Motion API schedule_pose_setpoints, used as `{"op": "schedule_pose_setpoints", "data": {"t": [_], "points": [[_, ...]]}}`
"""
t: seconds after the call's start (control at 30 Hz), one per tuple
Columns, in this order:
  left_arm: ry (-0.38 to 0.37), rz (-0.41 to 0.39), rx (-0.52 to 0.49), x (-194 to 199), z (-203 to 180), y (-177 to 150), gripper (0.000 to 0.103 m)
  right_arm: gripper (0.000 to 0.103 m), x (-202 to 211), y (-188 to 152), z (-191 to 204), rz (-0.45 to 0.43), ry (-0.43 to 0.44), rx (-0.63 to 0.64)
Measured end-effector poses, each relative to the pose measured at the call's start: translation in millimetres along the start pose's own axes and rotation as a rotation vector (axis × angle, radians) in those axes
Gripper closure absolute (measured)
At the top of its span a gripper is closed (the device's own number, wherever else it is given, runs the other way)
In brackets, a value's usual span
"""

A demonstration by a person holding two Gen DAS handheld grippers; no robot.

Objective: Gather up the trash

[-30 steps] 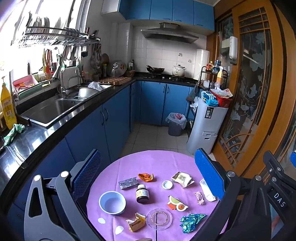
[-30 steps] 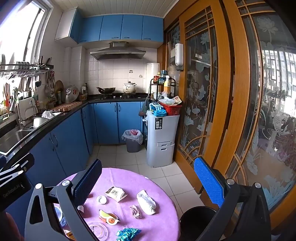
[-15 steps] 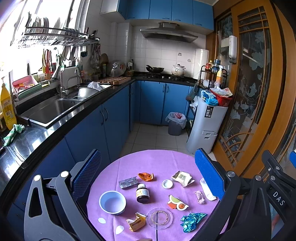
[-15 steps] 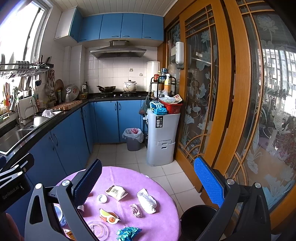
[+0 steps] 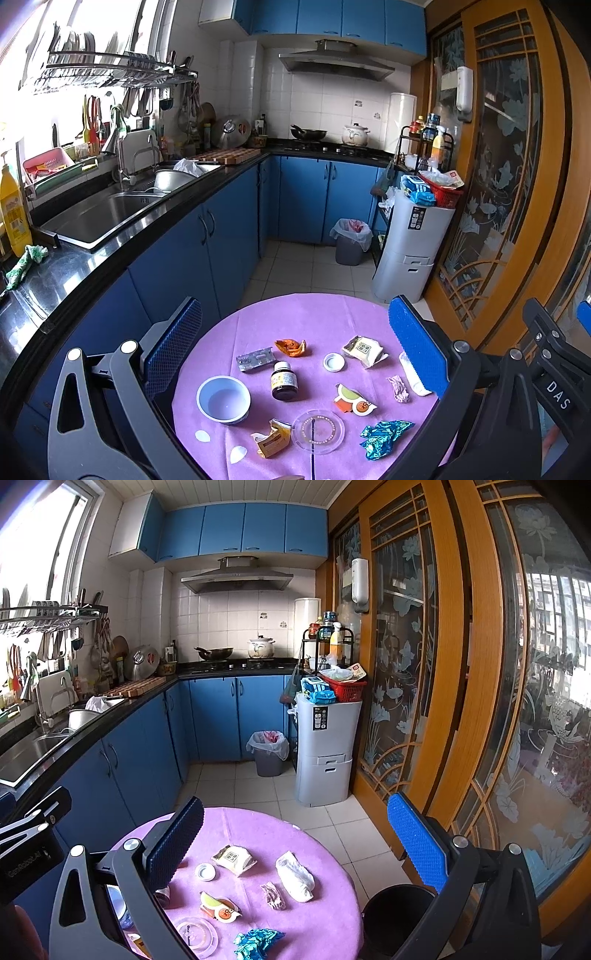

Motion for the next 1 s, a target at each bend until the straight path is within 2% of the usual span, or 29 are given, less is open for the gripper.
{"op": "schedule_pose_setpoints", "data": {"t": [1.0], "points": [[-0.002, 0.008, -0.009, -1.5, -7.5, -5.0, 0.003, 0.006, 0.4, -1.7, 0.8, 0.000, 0.000, -0.001]]}}
Point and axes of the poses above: each gripper's, at about its wrist camera, not at the fingertips, and x roughly against the way its jaws point, z to its left, y to its top, the point moved 3 cm from there along -x, roughly the way its jaws point, and after that the axes turned 5 degrees about -z, right-handed, at the moved point
